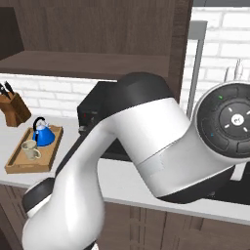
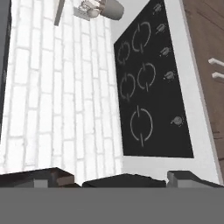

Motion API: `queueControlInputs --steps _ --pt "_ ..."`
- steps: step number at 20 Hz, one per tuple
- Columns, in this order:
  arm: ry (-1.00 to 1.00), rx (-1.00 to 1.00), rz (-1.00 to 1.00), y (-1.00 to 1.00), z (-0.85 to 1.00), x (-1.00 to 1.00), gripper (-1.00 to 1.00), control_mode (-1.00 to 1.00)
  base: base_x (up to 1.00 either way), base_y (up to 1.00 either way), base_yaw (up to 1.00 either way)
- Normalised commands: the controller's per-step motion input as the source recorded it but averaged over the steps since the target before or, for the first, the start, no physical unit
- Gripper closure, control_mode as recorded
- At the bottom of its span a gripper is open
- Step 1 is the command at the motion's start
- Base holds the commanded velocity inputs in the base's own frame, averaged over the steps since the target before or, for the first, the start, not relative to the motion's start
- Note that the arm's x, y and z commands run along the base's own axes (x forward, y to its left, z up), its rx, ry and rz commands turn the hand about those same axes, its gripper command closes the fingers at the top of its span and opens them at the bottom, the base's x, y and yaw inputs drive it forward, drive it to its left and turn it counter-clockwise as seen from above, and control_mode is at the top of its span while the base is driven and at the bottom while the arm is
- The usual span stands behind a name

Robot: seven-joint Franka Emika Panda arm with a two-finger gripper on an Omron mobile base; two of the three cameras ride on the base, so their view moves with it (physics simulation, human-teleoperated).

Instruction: Pick the kettle from the counter and place it on the tray. Then pick the mug from the cabinet and place it on the tray. Then close the cabinet doors.

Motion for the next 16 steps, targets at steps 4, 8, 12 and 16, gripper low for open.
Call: queueControlInputs --steps 4,8,12,16 --pt "0.0 -0.09 0.05 0.05 -0.28 0.35 -1.0 -1.0 0.0 0.0 0.0" --pt "0.0 -0.01 0.02 0.09 -0.18 0.34 -1.0 -1.0 0.0 0.0 0.0" --pt "0.0 0.0 0.02 0.14 -0.19 0.23 -1.0 -1.0 0.0 0.0 0.0" --pt "0.0 0.0 0.04 0.07 -0.18 0.21 -1.0 -1.0 0.0 0.0 0.0"
